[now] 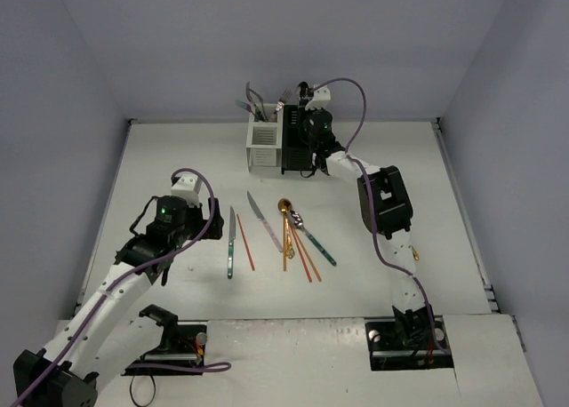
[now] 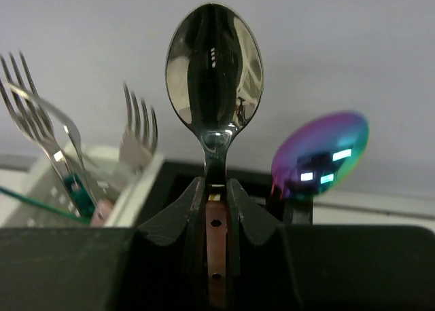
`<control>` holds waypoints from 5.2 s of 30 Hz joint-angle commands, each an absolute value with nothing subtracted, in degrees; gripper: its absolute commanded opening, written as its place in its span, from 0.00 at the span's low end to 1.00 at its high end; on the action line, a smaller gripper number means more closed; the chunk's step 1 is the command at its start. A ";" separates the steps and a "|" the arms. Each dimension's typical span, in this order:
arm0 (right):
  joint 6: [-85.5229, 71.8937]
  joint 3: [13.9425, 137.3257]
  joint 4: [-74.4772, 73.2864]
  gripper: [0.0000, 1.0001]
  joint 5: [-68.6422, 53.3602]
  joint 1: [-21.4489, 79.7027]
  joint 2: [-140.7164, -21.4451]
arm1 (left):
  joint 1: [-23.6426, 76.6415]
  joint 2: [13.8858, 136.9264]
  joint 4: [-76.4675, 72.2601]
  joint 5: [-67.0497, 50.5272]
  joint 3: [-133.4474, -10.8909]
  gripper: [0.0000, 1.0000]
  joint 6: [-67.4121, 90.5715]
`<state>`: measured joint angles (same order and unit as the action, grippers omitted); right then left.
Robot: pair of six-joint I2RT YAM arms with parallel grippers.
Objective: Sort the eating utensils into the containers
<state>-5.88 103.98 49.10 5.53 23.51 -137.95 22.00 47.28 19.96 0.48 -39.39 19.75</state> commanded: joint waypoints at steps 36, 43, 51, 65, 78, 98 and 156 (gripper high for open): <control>-1.01 62.34 -13.00 0.71 -12.48 30.76 -87.82 | 21.71 47.11 17.05 2.37 -40.61 0.86 18.72; -2.71 60.12 -13.01 0.65 -10.13 37.12 -92.26 | 21.71 47.20 17.13 2.18 -40.69 0.86 18.72; -3.55 61.24 -12.92 0.51 -5.53 38.76 -97.90 | 21.71 46.97 17.44 1.93 -40.78 0.86 18.81; -2.15 62.77 -12.92 0.38 -4.13 38.98 -103.20 | 21.71 47.07 17.93 2.03 -40.87 0.86 18.76; -1.89 65.20 -13.41 0.10 -2.94 39.38 -107.13 | 21.71 47.25 18.54 2.69 -41.04 0.86 18.50; 6.58 108.65 -17.56 0.00 1.69 30.18 -102.05 | 21.62 47.55 18.44 3.55 -41.22 0.86 17.91; 0.37 94.91 40.56 0.52 11.03 27.70 -113.07 | 21.89 48.94 16.46 1.75 -40.44 0.86 18.28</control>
